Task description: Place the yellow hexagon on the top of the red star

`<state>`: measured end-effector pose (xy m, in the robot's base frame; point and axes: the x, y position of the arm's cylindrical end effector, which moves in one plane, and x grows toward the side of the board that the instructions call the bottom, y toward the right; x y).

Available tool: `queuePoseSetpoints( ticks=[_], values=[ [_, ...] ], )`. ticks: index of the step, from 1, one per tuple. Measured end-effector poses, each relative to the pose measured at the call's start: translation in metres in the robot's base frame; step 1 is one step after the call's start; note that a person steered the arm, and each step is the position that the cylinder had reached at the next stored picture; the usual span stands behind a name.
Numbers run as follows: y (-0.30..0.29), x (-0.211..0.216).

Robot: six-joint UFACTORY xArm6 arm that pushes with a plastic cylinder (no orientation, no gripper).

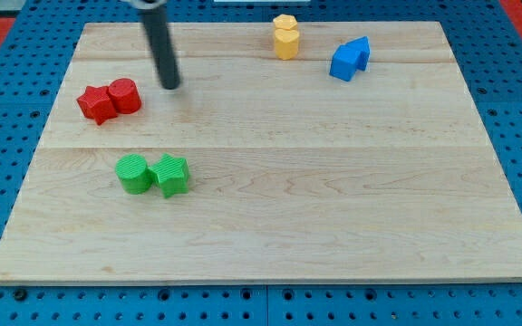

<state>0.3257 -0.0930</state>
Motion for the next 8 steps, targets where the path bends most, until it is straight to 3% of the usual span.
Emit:
queuePoseSetpoints(
  ticks=[2, 4, 5, 7, 8],
  values=[
    [0.146, -0.053],
    [0.17, -0.133],
    [0.132, -0.131],
    [-0.063, -0.102],
    [-0.072, -0.113]
  ],
)
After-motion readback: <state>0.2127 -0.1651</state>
